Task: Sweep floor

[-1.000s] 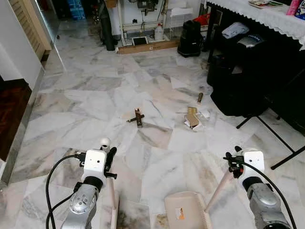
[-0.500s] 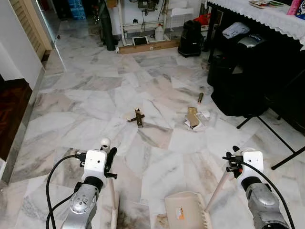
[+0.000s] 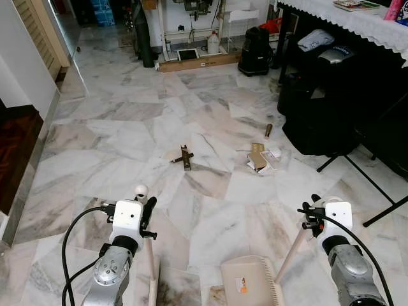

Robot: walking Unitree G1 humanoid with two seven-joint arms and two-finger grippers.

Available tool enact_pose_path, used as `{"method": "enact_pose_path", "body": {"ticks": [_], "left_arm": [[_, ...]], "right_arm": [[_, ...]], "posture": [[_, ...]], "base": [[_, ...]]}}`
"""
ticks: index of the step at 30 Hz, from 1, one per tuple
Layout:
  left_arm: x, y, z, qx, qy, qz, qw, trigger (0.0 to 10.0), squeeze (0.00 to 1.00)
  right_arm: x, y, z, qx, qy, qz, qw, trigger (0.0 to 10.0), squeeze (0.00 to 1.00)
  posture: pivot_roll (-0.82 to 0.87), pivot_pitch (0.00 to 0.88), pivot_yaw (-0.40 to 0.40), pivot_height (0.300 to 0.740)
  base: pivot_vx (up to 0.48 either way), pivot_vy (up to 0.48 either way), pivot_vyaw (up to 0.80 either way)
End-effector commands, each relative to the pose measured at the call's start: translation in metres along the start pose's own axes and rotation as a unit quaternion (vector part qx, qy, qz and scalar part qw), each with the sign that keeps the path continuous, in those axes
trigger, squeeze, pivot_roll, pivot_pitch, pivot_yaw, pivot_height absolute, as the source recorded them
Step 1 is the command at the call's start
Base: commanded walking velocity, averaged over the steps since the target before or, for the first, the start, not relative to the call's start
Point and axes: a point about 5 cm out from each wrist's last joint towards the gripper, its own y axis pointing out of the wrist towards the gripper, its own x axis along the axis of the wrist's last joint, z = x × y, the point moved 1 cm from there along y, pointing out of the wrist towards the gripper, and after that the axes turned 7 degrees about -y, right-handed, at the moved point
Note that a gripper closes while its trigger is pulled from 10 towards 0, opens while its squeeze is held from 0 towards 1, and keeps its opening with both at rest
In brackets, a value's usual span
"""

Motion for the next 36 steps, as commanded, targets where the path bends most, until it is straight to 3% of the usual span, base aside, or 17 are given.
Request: {"method": "enact_pose_path", "body": {"ticks": [1,2,3,5,14,28,36], "left_arm": [[0.012,0.003,0.001,0.001,0.011,-0.023,1.0,10.0,0.0],[0.012,0.003,0.001,0.001,0.011,-0.023,1.0,10.0,0.0],[0.013,0.004,0.002,0.003,0.012,-0.024,1.0,10.0,0.0],[0.013,0.004,0.003,0.004,0.013,-0.026,1.0,10.0,0.0],[0.019,0.01,0.005,0.013,0.015,-0.038,0.999,10.0,0.0],[0.045,0.027,0.019,0.058,0.014,-0.1,0.993,10.0,0.0],[0.047,0.028,0.016,0.059,0.012,-0.11,0.992,10.0,0.0]], "right_arm": [[0.018,0.004,-0.004,-0.022,0.005,-0.048,0.999,10.0,0.0],[0.018,0.004,-0.004,-0.022,0.005,-0.048,0.999,10.0,0.0],[0.032,0.001,-0.002,-0.039,0.009,-0.092,0.995,10.0,0.0],[0.043,-0.002,0.001,-0.047,0.019,-0.122,0.991,10.0,0.0],[0.084,-0.009,0.015,-0.057,0.043,-0.205,0.976,10.0,0.0],[0.088,-0.01,0.029,-0.065,0.067,-0.191,0.977,10.0,0.0],[0.085,-0.008,0.037,-0.065,0.076,-0.178,0.979,10.0,0.0]], "posture": [[-0.01,0.0,0.031,0.74],[-0.01,0.0,0.031,0.74],[-0.02,0.0,0.033,0.74],[-0.02,0.0,0.035,0.74],[-0.03,0.0,0.03,0.74],[-0.03,0.0,0.007,0.74],[-0.02,0.0,0.002,0.74]], "base": [[0.0,0.0,0.0],[0.0,0.0,0.0],[0.0,0.0,0.0],[0.0,0.0,0.0],[0.0,0.0,0.0],[0.0,0.0,0.0],[0.0,0.0,0.0]]}}
